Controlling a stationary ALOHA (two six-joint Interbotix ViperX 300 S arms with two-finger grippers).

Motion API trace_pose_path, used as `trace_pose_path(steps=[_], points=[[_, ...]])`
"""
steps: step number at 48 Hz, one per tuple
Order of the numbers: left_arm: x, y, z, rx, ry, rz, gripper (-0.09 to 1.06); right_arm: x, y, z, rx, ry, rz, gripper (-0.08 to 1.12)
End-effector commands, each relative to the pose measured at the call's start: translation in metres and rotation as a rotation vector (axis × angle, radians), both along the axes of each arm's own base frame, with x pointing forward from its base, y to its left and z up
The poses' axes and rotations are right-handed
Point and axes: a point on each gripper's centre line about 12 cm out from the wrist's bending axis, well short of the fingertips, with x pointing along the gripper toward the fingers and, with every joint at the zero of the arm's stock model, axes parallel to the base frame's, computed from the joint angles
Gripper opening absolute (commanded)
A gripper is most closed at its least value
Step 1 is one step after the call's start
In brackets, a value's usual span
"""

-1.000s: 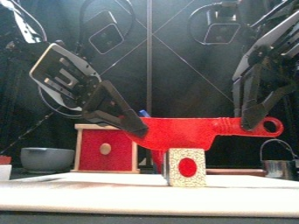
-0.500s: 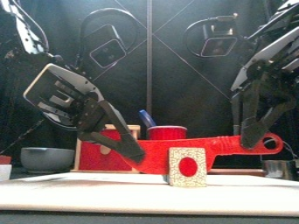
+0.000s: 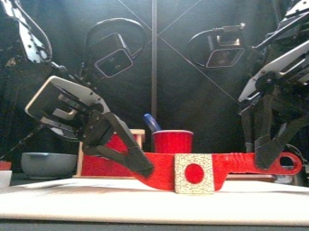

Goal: Cut the sushi into 4 pieces with the knife
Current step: Cut the sushi into 4 pieces

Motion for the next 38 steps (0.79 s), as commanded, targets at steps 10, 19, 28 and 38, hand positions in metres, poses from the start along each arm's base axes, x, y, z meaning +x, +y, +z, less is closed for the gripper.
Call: trace_pose_path(steps=[10, 19, 28, 38], points=[[-0.005, 0.013, -0.006, 0.017, 0.054, 0.023, 0.06, 0.0, -0.013, 0.004, -0.012, -0.001, -0.031, 0.1], [0.0, 0.006, 0.024, 0.006, -0.022, -0.002, 0.19, -0.003, -0.014, 0.022, -0.009, -0.037, -0.033, 0.1], [0.001, 0.004, 0.056, -0.003, -0.097, -0.018, 0.52, -0.01, -0.013, 0.043, 0.004, -0.1, -0.022, 0.1], [-0.006, 0.006, 0.085, -0.02, -0.161, -0.014, 0.82, -0.034, -0.01, 0.055, 0.012, -0.083, -0.036, 0.1]])
